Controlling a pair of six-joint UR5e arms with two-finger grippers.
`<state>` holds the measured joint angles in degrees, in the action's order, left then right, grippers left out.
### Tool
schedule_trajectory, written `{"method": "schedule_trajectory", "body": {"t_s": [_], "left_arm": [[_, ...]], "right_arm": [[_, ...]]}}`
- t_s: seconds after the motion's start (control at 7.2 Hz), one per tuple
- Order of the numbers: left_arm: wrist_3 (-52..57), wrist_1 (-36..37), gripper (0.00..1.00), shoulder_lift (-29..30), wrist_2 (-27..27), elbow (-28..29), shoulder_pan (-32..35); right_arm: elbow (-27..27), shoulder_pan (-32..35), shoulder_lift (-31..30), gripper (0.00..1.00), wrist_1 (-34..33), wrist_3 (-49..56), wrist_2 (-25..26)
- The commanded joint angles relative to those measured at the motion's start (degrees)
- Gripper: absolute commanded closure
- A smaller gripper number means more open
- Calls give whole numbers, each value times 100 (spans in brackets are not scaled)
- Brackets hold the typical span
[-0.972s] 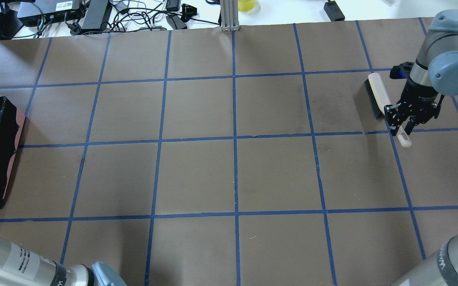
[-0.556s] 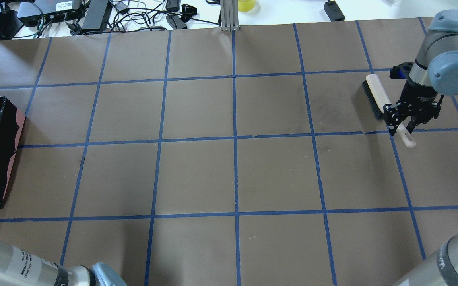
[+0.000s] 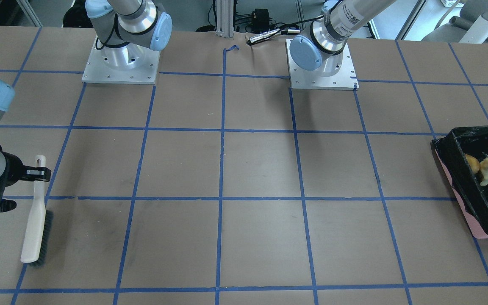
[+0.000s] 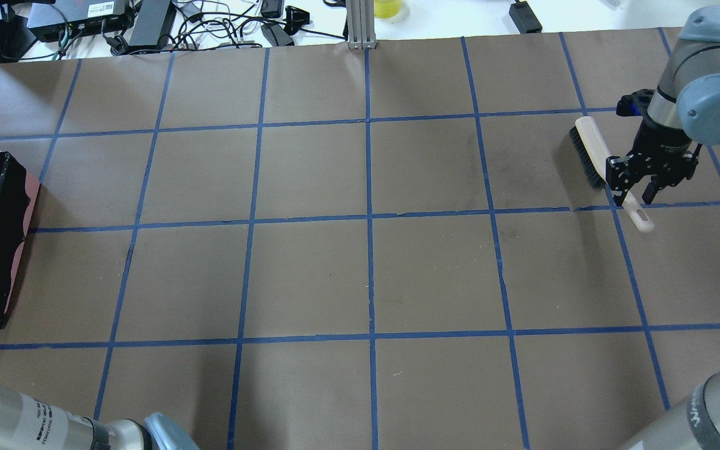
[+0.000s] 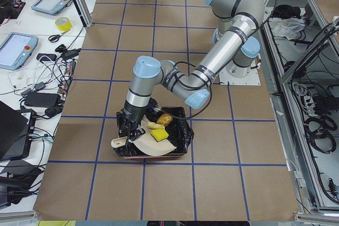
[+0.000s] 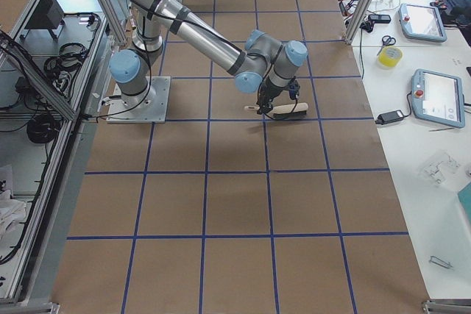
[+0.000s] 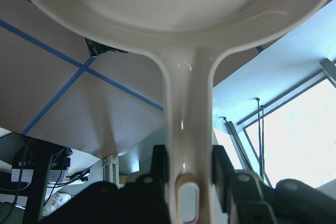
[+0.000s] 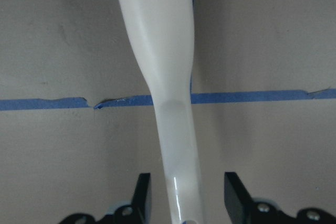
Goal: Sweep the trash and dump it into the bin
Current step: 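Release the brush and raise the right gripper while the left gripper holds the dustpan tilted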
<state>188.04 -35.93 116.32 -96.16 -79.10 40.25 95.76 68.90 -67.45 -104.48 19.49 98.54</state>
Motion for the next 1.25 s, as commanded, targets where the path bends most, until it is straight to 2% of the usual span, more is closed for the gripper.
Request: {"method": "schedule_trajectory", "body": {"t_s": [0.0, 0.14, 0.28, 0.42, 0.69, 0.83, 0.97, 1.11], "left_arm": [[66, 402, 100, -82, -8, -62, 9], [75, 420, 100, -144, -16, -131, 9], [145, 803, 100, -223, -16, -349, 9], [267, 1599, 100, -293, -16, -700, 9], [269, 2124, 100, -591, -86, -1281, 9], [269, 2143, 100, -775, -104, -1536, 9], [269, 2213, 100, -942, -104, -1756, 9], [269, 2283, 100, -1083, -104, -1932, 9]], "right_arm": [[-416, 9, -275, 36, 233, 19, -1], [-513, 9, -573, 27, 374, 19, -28], [-514, 9, -950, 13, 480, 89, -80], [-514, 18, -1389, 0, 498, 116, -185], [-523, 53, -2093, 0, 945, 55, -387], [-523, 53, -2227, 0, 1016, 46, -388], [-532, 218, -2237, 0, 1026, -15, -623], [-663, 699, -2168, 0, 1017, -608, -704]]}}
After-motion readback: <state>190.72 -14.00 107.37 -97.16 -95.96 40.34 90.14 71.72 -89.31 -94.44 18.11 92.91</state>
